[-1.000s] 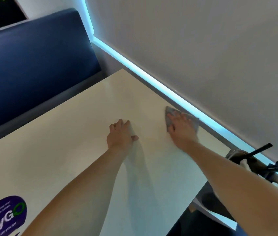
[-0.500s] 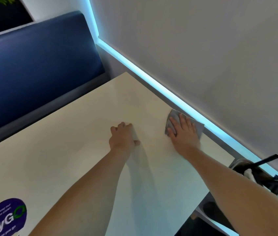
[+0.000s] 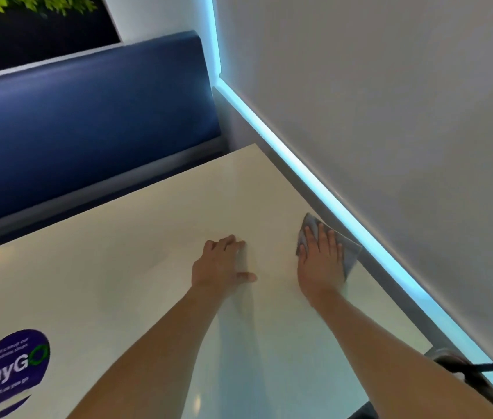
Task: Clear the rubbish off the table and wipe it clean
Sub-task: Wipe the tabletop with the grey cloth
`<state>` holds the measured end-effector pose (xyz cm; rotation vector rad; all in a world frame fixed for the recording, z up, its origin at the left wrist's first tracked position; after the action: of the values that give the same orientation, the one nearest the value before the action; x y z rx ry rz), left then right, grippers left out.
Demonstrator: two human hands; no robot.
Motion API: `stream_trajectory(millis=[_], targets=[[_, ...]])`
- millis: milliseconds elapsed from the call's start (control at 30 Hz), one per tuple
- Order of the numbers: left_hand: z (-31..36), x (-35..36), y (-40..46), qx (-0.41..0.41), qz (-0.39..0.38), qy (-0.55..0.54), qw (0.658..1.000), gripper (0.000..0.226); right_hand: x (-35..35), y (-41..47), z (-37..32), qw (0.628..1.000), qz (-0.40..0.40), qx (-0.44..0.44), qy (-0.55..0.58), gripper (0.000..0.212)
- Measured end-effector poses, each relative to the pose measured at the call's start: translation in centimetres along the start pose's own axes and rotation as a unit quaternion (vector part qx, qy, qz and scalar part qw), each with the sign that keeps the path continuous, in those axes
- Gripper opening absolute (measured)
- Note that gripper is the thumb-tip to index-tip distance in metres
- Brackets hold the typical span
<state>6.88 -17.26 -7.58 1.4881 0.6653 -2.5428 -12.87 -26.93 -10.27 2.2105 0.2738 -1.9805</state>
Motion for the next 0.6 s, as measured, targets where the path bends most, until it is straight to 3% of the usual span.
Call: stream_trajectory(millis=[67,167,233,300,400,467,533,600], targets=[[-0.3,-0.4,0.1,0.001,0.017,-0.005,1.0,0.058,0.4,-0.6,-3.6,0.999,-0.006,-0.044,0.011,0.067],[-1.1,-2.0,0.3,0.02,0.07,-0.034,0.997,0.031,1.4,-1.8,-8.6,0.972,-0.023,-0.232,-0.003,0.055],[-1.7,-2.7,0.8,0.04,0.091,-0.068,0.993,0.032,1.2,-0.5,-8.2,0.961,-0.005,-0.277,-0.01,0.054],[-2.6,-3.5,1.4,0.039,0.103,-0.113,0.988,0.041,1.0,1.9,-6.5,0.966,0.002,-0.255,-0.035,0.056],[-4.5,-4.9,3.0,0.036,0.146,-0.141,0.979,0.055,0.4,7.0,-4.6,0.991,0.004,-0.129,-0.046,0.06],[-5.9,-6.0,4.2,0.036,0.169,-0.155,0.973,0.051,-0.1,8.7,-5.6,0.997,0.01,-0.069,-0.04,0.065],[-7.5,-7.4,5.1,0.02,0.192,-0.176,0.965,0.037,0.3,8.7,-9.0,0.994,-0.009,-0.099,-0.047,0.071],[-9.0,-9.1,6.1,-0.003,0.214,-0.17,0.962,0.027,1.4,7.4,-13.8,0.974,-0.033,-0.218,-0.049,0.072]])
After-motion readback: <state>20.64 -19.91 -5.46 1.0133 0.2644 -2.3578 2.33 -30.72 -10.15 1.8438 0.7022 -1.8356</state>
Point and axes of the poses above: each hand's wrist, its own y-axis towards the middle knuckle, its own x-axis out of the palm, z = x × y, the point moved 10 cm from there along y, towards the middle knuckle, and after that the axes turned 10 degrees about -y, right-handed, at the moved point
